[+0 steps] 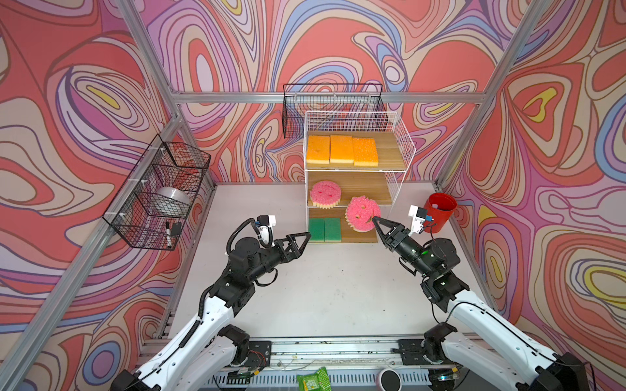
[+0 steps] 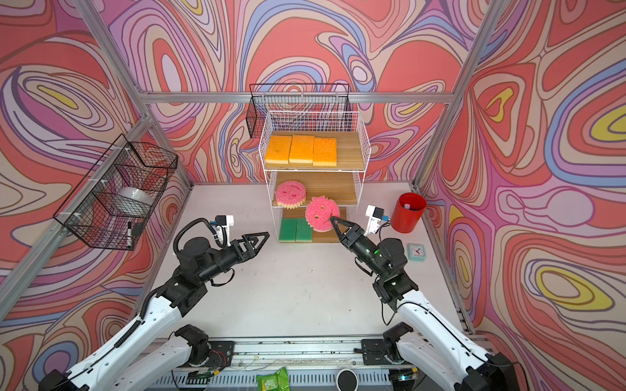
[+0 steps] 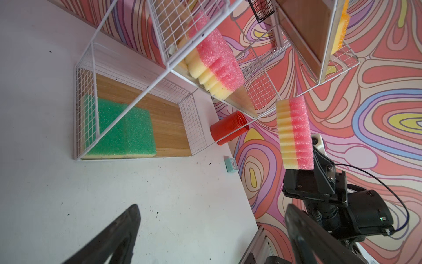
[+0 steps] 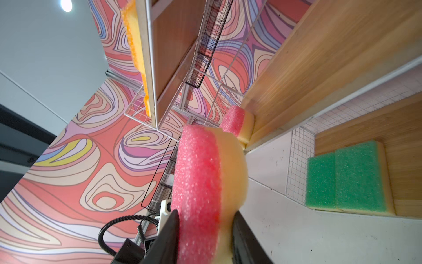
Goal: Arrange cleaning sponges on a shelf
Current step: Place the cleaning sponge at the shelf.
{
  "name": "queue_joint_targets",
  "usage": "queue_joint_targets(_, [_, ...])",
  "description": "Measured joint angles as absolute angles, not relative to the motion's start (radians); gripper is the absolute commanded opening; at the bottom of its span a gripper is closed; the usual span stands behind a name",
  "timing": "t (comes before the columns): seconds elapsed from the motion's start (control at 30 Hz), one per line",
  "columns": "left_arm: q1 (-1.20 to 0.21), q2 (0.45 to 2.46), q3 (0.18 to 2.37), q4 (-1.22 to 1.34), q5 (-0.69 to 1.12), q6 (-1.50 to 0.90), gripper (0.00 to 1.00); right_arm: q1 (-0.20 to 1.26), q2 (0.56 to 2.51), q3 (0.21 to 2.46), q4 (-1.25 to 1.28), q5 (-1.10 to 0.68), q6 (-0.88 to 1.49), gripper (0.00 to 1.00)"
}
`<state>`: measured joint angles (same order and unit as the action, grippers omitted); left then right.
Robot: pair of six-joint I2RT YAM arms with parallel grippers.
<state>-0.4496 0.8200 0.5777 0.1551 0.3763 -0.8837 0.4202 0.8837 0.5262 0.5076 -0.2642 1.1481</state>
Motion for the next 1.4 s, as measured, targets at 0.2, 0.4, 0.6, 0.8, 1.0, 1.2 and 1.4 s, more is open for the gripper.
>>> queue_joint_targets(0.2, [-0.450, 0.797, 0.573, 0.142, 0.369, -0.866, 1.00, 0.432, 0.886, 0.526, 0.513, -0.163, 1.184, 0.38])
queue_joint_targets(0.4, [-0.450, 0.762, 0.555, 0.121, 0.361, -0.851, 1.00, 0.453, 0.923, 0.534, 0.533, -0.078, 1.215, 0.39])
queue_joint_targets(0.6, [-0.450, 0.731, 0.537, 0.095, 0.354, -0.839, 1.00, 0.482, 0.981, 0.580, 0.540, -0.030, 1.217, 0.39])
queue_joint_targets(0.8, [-0.450, 0.719, 0.535, 0.090, 0.354, -0.834, 1.00, 0.491, 1.023, 0.609, 0.558, 0.005, 1.214, 0.39])
queue_joint_targets(1.0, [-0.450, 0.706, 0.503, 0.101, 0.353, -0.835, 1.00, 0.495, 1.084, 0.647, 0.580, 0.018, 1.214, 0.39])
queue_joint_targets(1.2, [-0.450, 0.698, 0.469, 0.096, 0.344, -0.835, 1.00, 0.500, 1.142, 0.690, 0.593, 0.025, 1.213, 0.39])
queue_joint_targets(1.4, [-0.450, 0.661, 0.468, 0.095, 0.330, -0.841, 1.00, 0.501, 1.192, 0.727, 0.600, 0.044, 1.213, 0.40])
